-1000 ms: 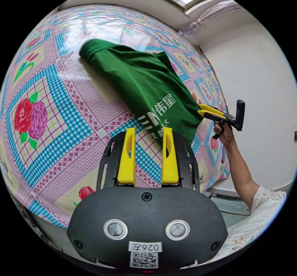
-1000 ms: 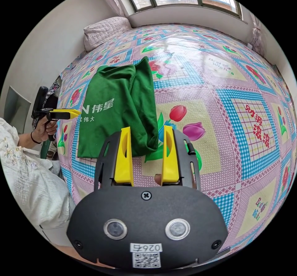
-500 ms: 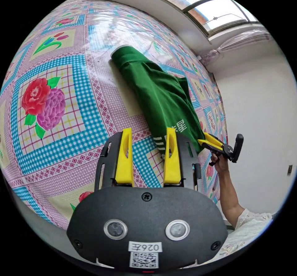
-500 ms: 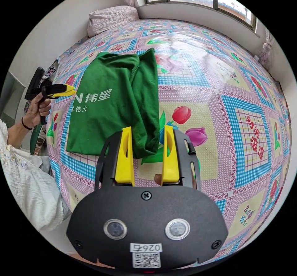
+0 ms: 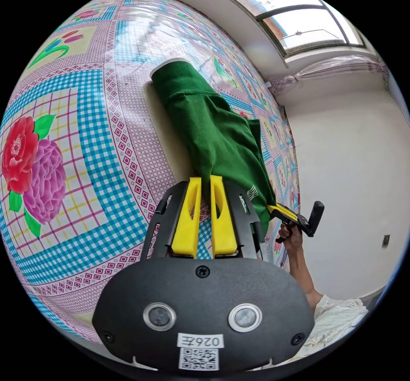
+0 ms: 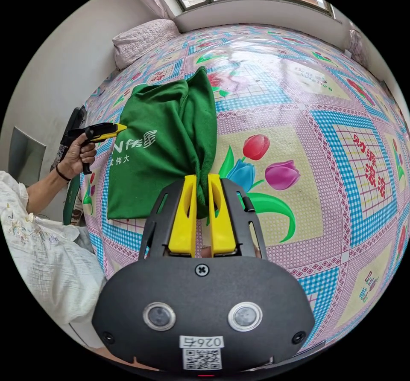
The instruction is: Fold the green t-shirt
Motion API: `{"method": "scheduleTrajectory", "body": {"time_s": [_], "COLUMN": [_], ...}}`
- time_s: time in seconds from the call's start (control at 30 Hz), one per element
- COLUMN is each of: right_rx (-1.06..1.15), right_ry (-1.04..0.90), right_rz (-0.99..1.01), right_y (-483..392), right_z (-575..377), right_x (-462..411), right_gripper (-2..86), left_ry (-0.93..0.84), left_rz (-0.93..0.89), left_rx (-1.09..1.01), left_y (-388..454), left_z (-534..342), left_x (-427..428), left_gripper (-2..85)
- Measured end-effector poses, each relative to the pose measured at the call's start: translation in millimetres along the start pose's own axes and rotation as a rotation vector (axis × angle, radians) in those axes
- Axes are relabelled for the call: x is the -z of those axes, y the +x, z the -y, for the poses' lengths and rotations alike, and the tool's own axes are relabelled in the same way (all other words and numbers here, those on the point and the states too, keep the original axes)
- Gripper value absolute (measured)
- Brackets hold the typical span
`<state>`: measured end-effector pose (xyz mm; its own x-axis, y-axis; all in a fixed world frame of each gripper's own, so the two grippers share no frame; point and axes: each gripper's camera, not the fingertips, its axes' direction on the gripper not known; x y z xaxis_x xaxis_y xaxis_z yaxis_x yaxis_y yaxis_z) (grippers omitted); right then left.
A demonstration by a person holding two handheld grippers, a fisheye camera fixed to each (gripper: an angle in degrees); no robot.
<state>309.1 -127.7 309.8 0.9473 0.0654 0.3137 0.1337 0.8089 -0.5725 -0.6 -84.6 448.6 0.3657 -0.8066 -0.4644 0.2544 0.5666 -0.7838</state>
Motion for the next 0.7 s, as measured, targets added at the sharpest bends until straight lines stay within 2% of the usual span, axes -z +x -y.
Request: {"method": "scheduleTrajectory", "body": {"time_s": [0.2, 0.4, 0.7], "right_rx": [-0.044, -0.117, -0.436], "right_ry": [0.003, 0.007, 0.072], "right_rz": [0.033, -0.024, -0.179], "right_y": [10, 13, 28], "right_z": [7, -18, -155], "right_x": [2, 18, 80], "right_gripper": [0.0, -0.1, -0.1], "left_ry": [-0.033, -0.115, -0.389], "left_rz": [0.011, -0.044, -0.108], "left_rx": [-0.062, -0.144, -0.481], "left_y": [6, 30, 163], "left_z": [21, 41, 35], "left_x": [-6, -35, -148], "left_gripper": [3.5, 3.9, 4.0]}}
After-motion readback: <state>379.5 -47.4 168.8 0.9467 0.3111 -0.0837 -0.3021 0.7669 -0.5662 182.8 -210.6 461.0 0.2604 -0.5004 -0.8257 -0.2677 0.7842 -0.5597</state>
